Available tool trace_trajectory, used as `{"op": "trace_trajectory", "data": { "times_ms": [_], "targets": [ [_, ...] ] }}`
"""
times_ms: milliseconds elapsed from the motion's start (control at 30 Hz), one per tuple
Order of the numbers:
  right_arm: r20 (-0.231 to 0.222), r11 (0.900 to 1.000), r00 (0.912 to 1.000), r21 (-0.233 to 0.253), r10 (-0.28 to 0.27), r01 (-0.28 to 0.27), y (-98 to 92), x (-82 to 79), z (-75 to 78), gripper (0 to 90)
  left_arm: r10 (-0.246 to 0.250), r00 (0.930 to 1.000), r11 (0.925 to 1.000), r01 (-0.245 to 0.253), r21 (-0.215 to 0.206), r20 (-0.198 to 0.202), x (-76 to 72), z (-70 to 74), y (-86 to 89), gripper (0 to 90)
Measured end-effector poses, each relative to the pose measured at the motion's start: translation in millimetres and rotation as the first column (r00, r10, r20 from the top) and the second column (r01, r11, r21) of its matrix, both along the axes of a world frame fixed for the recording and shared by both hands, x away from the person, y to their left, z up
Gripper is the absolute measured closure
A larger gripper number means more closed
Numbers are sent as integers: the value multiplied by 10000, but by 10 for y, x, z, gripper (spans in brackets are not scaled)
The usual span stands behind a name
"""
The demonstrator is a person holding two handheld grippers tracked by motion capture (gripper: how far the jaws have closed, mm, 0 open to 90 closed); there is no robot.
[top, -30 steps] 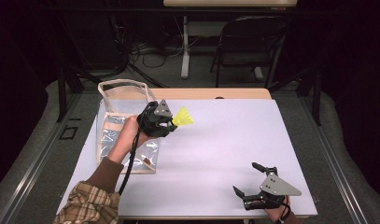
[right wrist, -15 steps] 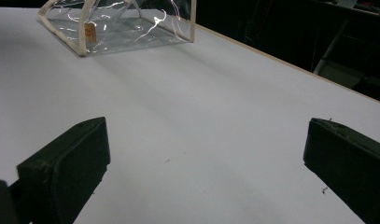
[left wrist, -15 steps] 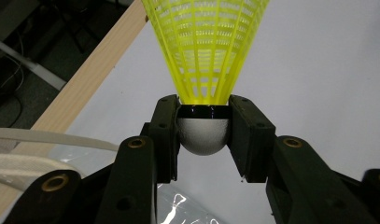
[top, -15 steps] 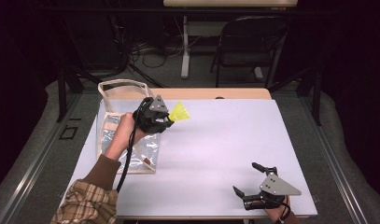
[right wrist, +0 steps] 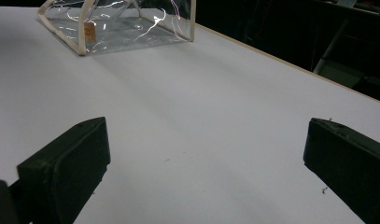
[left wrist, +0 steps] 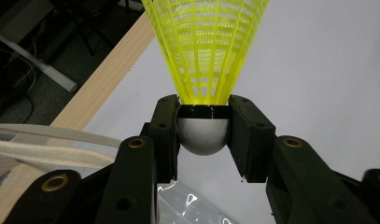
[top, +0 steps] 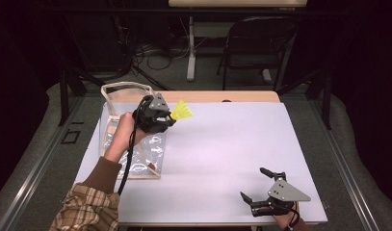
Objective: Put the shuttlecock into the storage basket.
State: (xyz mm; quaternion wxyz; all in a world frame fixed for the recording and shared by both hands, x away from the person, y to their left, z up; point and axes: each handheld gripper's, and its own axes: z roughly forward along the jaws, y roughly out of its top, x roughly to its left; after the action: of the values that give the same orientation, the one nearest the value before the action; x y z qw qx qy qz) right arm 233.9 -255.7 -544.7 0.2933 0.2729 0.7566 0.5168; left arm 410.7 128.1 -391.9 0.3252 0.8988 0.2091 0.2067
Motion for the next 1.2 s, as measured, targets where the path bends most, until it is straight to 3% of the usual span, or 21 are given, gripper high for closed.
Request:
{"op": "trace_trajectory", "data": {
  "times_ms": [1200],
  "targets": [
    [-51, 10000, 10000, -76, -22, 22, 2, -1, 1, 0, 373, 9981, 9987, -355, -372, 481, 50, 246, 169, 646]
  ]
}}
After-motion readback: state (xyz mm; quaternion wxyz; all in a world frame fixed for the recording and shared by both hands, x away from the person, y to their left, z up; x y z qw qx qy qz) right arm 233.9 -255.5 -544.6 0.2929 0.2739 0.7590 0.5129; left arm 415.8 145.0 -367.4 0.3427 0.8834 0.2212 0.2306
